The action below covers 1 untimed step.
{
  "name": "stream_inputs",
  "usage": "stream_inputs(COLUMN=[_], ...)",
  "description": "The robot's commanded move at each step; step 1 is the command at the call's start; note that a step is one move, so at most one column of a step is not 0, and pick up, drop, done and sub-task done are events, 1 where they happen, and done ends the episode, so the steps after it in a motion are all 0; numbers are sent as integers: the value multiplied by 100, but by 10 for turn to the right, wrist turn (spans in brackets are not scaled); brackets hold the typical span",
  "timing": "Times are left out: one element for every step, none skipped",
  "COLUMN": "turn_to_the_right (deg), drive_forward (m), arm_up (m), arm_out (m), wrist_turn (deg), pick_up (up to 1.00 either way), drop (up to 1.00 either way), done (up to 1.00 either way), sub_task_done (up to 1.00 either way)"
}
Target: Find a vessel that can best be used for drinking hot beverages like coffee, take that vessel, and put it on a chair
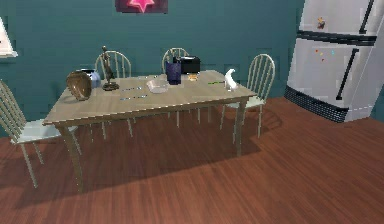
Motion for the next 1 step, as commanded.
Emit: stream_inputs(turn_to_the_right=[0], drive_forward=[0], arm_up=[0], arm_out=[0], wrist_turn=[-450], pick_up=[0], drop=[0], done=[0], sub_task_done=[0])
